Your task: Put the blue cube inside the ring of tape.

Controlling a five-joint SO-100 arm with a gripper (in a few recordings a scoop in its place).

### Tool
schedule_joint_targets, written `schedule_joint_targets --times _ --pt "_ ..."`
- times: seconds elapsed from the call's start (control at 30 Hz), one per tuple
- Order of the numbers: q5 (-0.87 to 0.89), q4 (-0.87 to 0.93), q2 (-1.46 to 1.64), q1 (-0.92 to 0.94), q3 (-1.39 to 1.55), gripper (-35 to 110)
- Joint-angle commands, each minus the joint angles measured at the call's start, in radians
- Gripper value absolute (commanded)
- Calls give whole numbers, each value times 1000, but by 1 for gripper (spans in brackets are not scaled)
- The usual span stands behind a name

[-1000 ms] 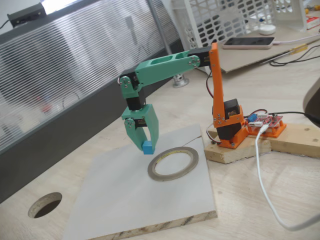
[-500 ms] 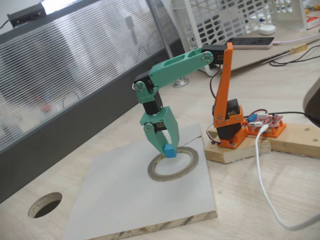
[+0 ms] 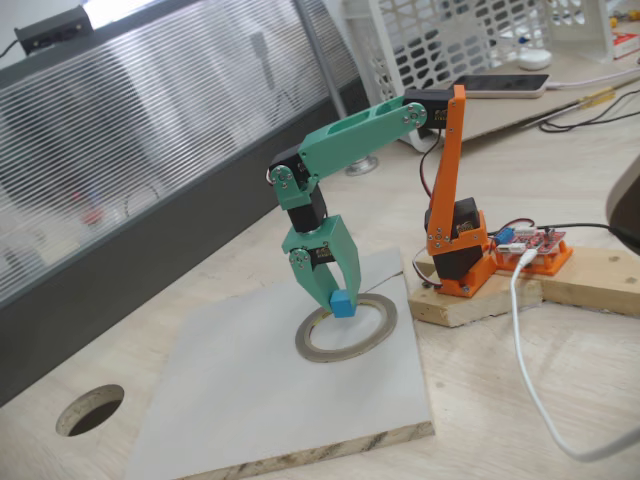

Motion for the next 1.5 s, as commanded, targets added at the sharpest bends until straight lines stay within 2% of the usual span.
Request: schedule_joint_targets --times 0.0,1.23,1.33,1.47 --pt "6 8 21 3 8 3" --pt "-3 12 28 3 8 4" --pt "-3 12 28 3 8 10" --pt "5 14 20 8 8 26"
